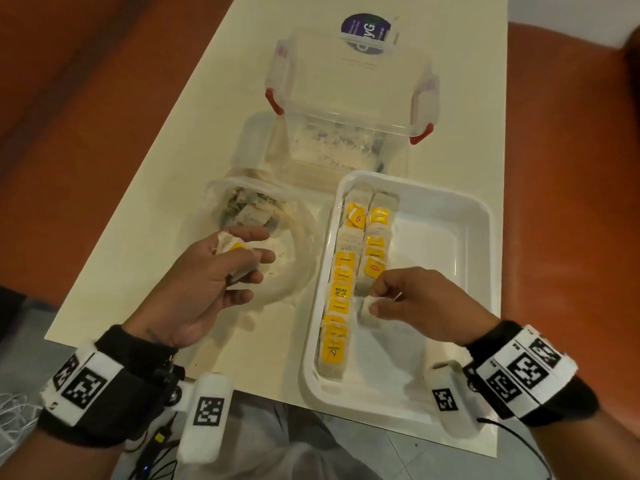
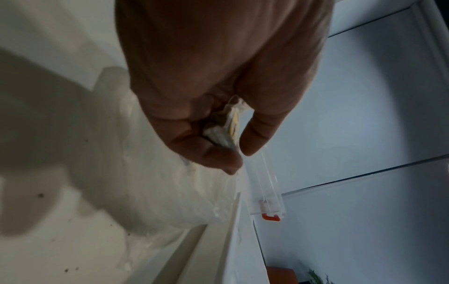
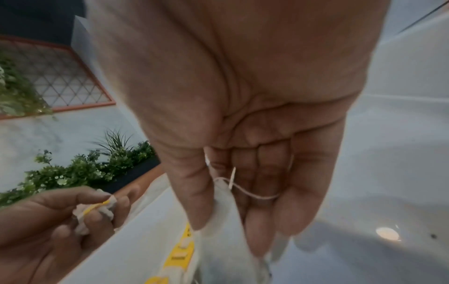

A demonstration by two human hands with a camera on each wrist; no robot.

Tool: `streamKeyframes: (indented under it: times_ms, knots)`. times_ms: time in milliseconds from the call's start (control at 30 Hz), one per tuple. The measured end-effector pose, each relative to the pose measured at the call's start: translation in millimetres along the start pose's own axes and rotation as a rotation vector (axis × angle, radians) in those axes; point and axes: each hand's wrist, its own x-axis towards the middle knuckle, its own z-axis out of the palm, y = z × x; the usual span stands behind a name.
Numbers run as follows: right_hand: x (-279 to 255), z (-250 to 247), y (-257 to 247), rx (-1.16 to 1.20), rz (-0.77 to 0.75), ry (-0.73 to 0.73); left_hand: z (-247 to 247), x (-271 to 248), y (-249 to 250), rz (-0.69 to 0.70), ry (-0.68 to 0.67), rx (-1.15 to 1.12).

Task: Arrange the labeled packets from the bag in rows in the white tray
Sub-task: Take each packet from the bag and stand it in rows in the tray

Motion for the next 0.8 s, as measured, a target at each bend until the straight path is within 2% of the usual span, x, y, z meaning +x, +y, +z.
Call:
streamKeyframes:
  times_ms: [133, 433, 800]
  knots:
    - [8, 2, 0, 0.084, 0.019, 0.084, 4, -3, 0, 0.005, -0.022, 0.007]
    - [15, -3, -2, 0.157, 0.083, 0.106, 21, -12, 2, 0.013, -0.177, 0.05]
    - [21, -6, -9, 0.014, 0.136, 0.202, 27, -12, 1, -0.033, -0.228, -0.058]
